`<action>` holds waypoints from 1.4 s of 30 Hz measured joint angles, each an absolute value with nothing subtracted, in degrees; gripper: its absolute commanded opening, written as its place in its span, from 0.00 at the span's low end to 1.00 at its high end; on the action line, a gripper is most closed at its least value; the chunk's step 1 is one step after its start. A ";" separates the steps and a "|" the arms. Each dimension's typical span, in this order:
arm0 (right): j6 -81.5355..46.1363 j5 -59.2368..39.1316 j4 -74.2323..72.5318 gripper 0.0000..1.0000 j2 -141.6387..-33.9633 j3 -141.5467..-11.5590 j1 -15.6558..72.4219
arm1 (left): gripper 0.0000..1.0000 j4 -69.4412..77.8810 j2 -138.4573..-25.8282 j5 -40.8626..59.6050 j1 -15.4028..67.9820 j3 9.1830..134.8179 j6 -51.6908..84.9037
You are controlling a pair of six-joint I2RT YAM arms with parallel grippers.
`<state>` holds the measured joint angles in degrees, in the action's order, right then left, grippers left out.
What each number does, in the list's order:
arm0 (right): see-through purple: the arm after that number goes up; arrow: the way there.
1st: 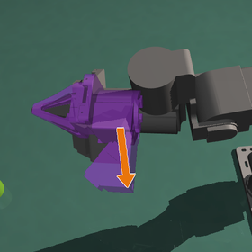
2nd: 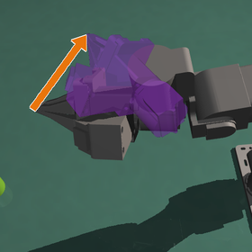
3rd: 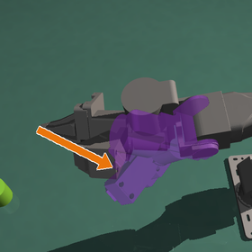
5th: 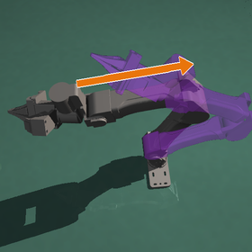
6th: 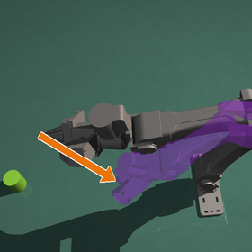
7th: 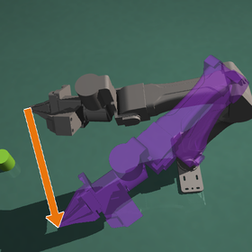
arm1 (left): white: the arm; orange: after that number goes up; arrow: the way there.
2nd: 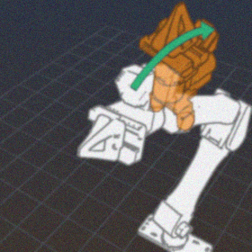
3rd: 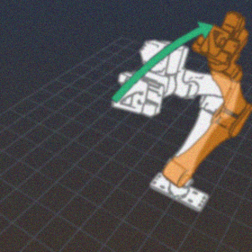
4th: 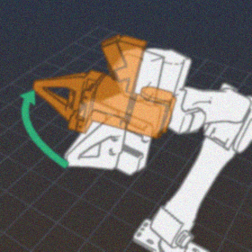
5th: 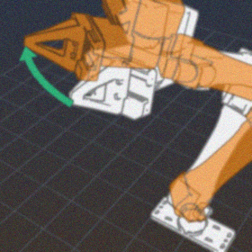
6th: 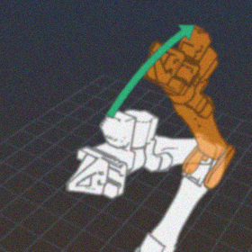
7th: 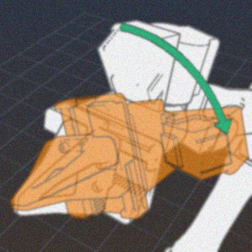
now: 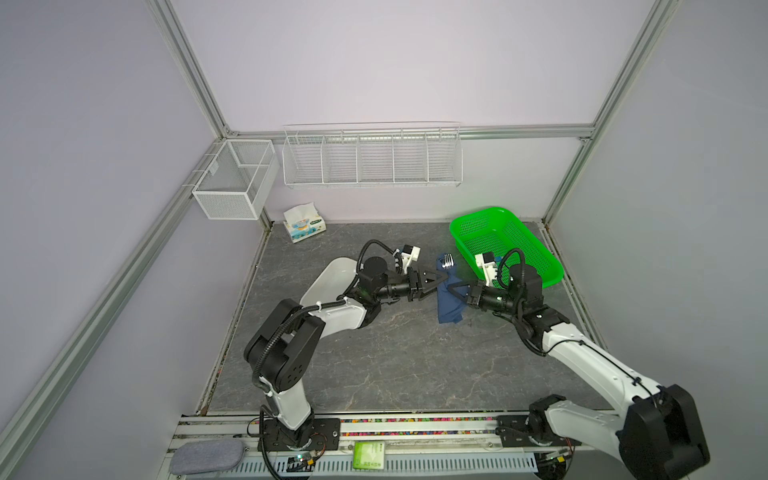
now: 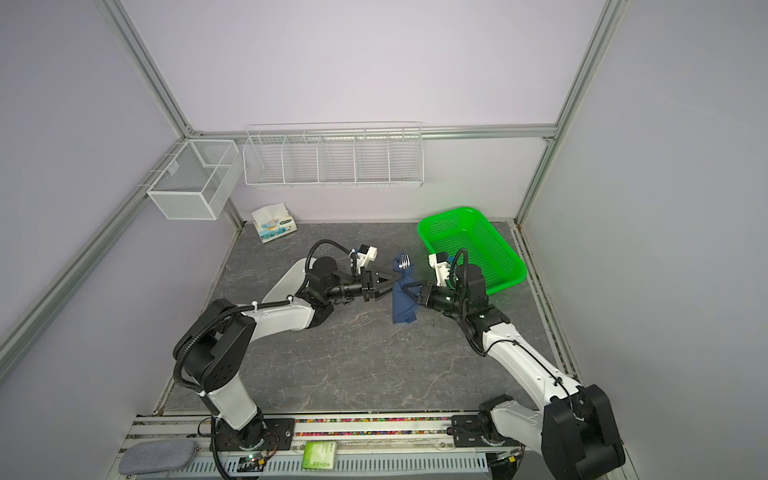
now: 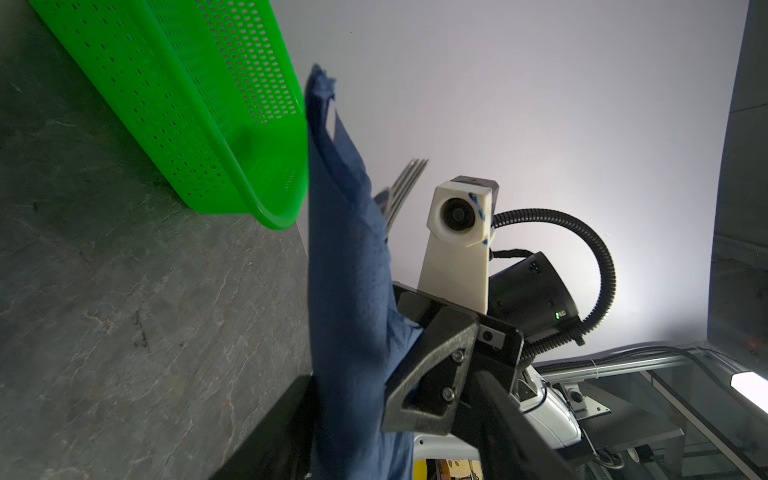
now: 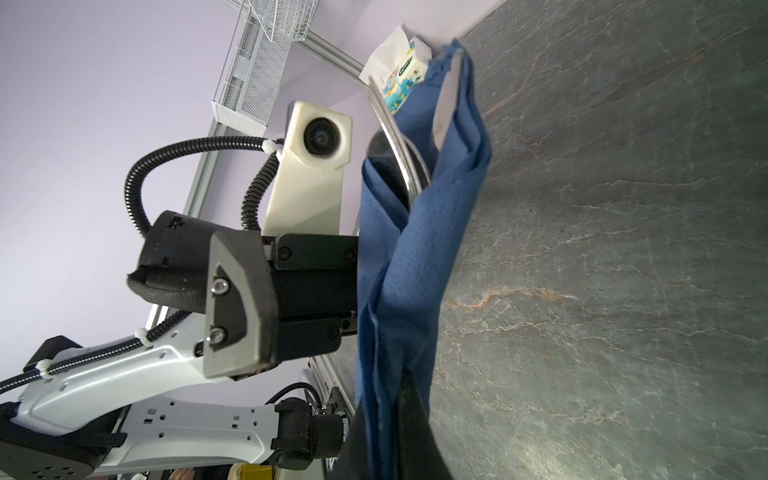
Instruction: Place the utensils on the paper napkin and roll it up
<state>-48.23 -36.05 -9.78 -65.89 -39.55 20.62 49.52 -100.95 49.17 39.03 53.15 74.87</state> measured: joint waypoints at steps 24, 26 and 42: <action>-51.00 -39.11 -13.04 0.09 -63.46 -41.45 20.86 | 0.60 55.05 -101.60 51.09 40.71 54.50 77.82; -51.11 -39.48 -13.61 0.09 -63.51 -41.69 20.99 | 0.58 56.10 -101.71 51.09 40.86 54.76 78.48; -51.24 -41.65 -14.48 0.09 -63.96 -42.22 21.54 | 0.43 60.14 -101.71 50.78 40.91 55.88 81.01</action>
<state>-51.24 -41.65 -14.48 -63.96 -42.22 21.54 60.14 -101.71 50.78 40.91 55.88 81.01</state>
